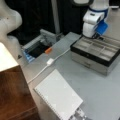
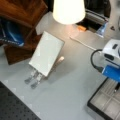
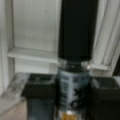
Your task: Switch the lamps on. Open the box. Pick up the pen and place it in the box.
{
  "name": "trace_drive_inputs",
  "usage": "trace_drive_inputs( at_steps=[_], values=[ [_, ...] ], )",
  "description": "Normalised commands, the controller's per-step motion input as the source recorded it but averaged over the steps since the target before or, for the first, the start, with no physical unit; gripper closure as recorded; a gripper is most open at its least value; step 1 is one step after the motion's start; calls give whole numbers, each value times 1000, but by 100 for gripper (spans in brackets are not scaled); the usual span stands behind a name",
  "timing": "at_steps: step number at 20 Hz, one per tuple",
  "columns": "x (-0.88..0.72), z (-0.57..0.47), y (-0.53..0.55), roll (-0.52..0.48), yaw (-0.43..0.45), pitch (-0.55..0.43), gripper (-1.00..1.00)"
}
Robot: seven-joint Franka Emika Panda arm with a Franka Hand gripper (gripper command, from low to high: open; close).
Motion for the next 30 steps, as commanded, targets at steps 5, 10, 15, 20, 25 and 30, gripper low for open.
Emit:
trace_drive_inputs(
  at_steps=[5,10,15,20,25,30],
  values=[
    [13,-137,136,0,-36,-163,100],
    [58,-157,121,11,-39,-138,100],
    [52,-204,126,18,-50,-126,100],
    [-29,-204,100,-44,-44,-84,100],
    [-79,-192,72,-65,-93,-77,100],
    [-17,-202,58,-100,-196,-84,100]
  ],
)
